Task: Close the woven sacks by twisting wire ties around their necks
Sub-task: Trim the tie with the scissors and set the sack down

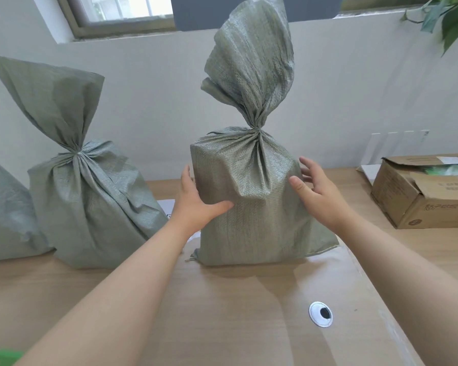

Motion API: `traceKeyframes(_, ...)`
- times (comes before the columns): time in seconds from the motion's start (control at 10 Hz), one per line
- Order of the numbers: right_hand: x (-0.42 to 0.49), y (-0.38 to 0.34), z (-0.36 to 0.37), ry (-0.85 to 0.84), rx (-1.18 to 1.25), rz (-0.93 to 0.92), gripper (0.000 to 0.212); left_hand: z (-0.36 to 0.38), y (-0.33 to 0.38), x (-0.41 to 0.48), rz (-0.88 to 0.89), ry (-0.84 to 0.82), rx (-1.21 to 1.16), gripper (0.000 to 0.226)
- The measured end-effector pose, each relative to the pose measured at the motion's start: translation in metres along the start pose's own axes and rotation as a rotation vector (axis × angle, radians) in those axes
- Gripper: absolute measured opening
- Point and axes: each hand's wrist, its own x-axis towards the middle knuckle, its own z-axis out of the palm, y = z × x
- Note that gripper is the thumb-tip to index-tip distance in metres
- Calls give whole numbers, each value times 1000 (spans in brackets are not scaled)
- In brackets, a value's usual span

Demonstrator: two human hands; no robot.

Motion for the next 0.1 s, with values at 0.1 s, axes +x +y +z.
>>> traceKeyframes(0.1,-7,-8,-4,15,-45,-17,67,-7,4,-11,-11,28,119,144)
